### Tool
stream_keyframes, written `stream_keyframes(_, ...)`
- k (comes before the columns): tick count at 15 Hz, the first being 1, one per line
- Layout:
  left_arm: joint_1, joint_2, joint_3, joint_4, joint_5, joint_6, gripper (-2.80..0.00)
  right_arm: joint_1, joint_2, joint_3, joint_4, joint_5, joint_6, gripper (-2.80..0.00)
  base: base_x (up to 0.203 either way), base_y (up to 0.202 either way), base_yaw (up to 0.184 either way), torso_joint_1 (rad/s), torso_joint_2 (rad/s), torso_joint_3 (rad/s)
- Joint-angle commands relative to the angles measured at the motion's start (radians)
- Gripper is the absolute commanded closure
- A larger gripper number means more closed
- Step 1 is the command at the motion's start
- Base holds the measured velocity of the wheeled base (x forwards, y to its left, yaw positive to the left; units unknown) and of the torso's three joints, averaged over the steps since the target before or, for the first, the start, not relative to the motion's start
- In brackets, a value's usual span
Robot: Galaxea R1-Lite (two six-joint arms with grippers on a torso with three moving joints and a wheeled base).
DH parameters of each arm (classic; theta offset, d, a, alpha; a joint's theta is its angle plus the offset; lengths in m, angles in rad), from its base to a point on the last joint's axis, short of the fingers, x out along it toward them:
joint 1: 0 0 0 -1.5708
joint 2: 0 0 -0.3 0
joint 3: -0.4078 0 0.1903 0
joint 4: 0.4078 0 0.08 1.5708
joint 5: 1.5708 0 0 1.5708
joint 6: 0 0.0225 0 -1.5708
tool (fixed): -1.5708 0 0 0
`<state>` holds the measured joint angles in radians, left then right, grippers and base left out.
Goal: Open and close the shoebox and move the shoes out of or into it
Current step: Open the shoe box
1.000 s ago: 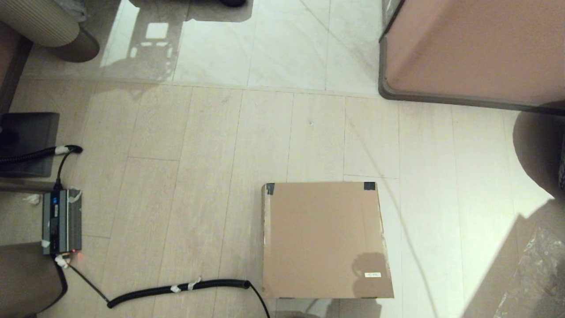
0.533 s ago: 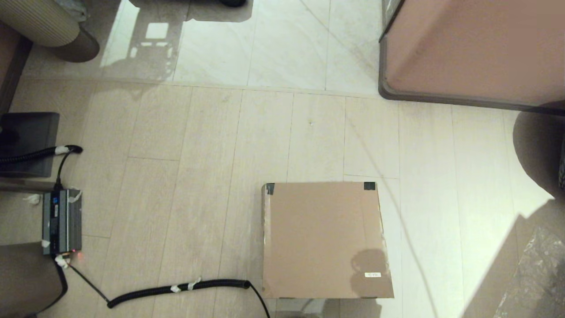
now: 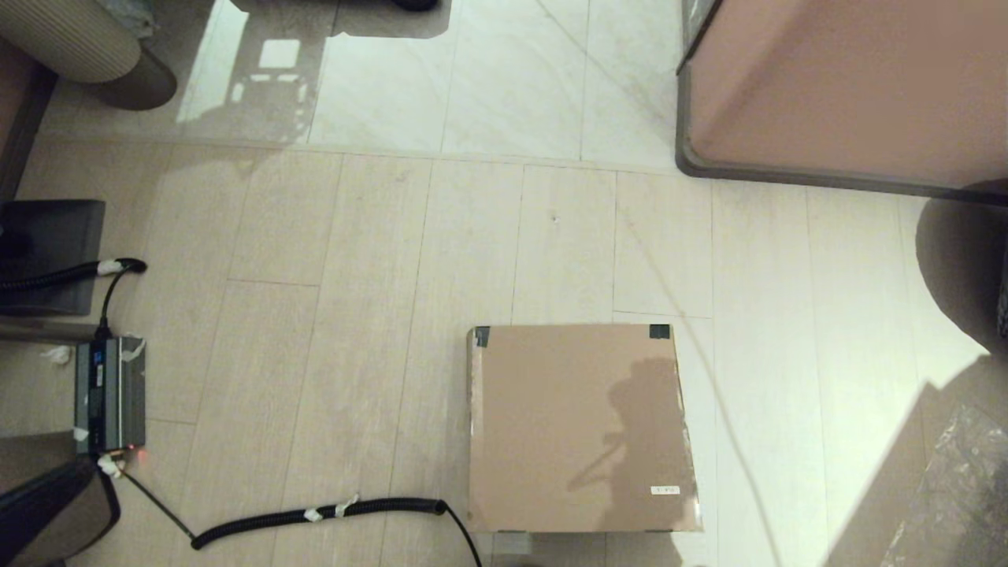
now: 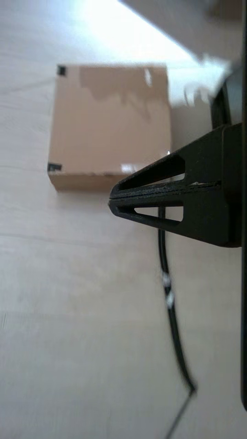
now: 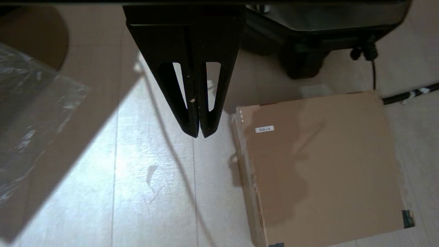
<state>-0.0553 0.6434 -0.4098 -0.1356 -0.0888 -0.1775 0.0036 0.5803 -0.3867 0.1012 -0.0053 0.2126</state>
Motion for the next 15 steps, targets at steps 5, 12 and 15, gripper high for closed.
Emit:
stream_keyframes(5,-0.008,0.302,0.092,-0.128,-0.083,-0.083,0.0,0.001,0.214,0.067,-0.066,0.062,0.019,0.0,0.0,0.0,0.0,0.0,0.0,0.0)
stream_keyframes(12,-0.008,0.427,0.17,-0.127,-0.225,-0.072,0.0,0.002,0.448,0.05,-0.083,0.079,-0.055,0.0,0.0,0.0,0.0,0.0,0.0,0.0)
stream_keyframes(15,-0.008,0.563,0.167,-0.157,-0.282,-0.071,0.0,0.001,0.568,0.037,-0.102,0.164,-0.061,0.0,0.0,0.0,0.0,0.0,0.0,0.0)
